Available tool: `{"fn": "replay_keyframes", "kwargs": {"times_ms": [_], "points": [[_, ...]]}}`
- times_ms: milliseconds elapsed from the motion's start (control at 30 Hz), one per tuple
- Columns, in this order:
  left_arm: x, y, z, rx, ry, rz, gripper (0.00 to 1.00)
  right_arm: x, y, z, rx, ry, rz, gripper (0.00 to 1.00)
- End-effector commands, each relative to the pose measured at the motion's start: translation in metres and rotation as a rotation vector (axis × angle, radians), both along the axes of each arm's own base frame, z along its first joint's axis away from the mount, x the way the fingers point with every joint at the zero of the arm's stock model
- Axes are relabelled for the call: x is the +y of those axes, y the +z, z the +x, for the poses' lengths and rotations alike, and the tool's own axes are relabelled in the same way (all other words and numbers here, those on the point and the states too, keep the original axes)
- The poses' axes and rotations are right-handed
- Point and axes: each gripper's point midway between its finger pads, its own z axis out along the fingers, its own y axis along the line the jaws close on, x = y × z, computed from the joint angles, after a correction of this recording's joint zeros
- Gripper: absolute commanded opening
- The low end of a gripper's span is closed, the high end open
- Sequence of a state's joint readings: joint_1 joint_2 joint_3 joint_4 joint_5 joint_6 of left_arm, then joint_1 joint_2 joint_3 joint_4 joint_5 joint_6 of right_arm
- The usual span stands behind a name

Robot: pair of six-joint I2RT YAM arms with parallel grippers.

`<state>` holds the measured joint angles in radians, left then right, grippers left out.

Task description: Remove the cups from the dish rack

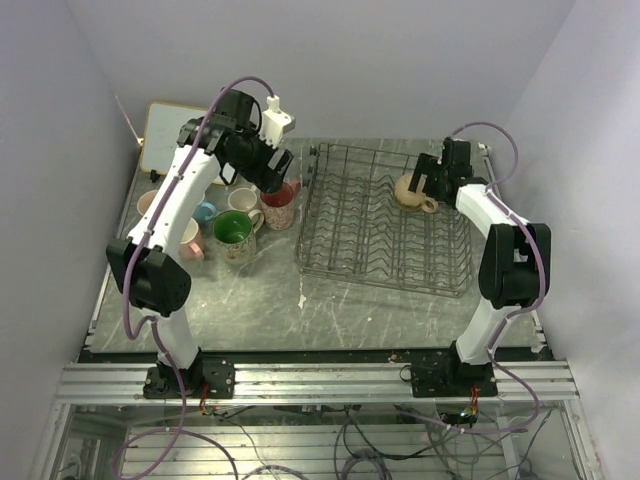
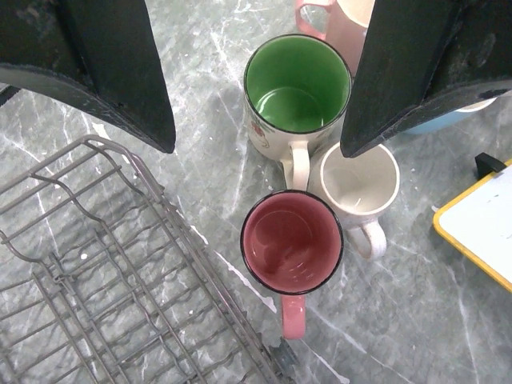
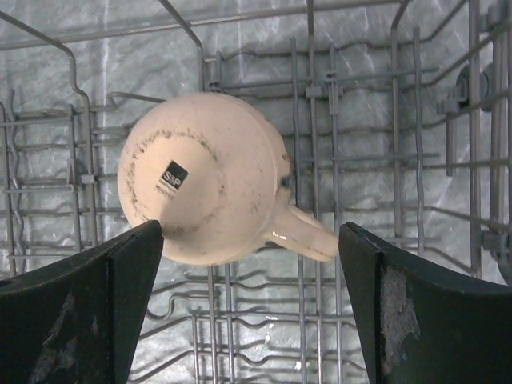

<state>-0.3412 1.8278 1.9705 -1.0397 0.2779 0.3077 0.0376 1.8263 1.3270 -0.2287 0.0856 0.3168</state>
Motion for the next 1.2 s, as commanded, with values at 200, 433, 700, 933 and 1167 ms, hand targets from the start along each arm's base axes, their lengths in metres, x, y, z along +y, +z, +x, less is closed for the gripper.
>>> {"fn": "replay_keyframes", "kwargs": {"times_ms": [200, 433, 700, 933, 1167], "points": [[0.008, 0.015, -0.025, -0.01, -0.032, -0.006, 0.95, 0.025, 0.001, 0.011, -0.058, 0.164, 0.125, 0.89], [0.008, 0.026, -0.027, -0.031, -0.016, -0.027, 0.95, 0.038, 0.001, -0.016, -0.054, 0.159, 0.211, 0.88], [0.01, 0.039, -0.036, -0.052, -0.002, -0.051, 0.94, 0.042, 0.001, -0.032, -0.035, 0.114, 0.185, 0.86], [0.012, 0.048, -0.043, -0.064, 0.003, -0.059, 0.94, 0.022, -0.016, -0.031, 0.059, 0.015, 0.031, 0.8], [0.015, 0.046, -0.049, -0.06, -0.001, -0.048, 0.94, 0.013, -0.02, -0.025, 0.082, 0.016, -0.031, 0.76]]}}
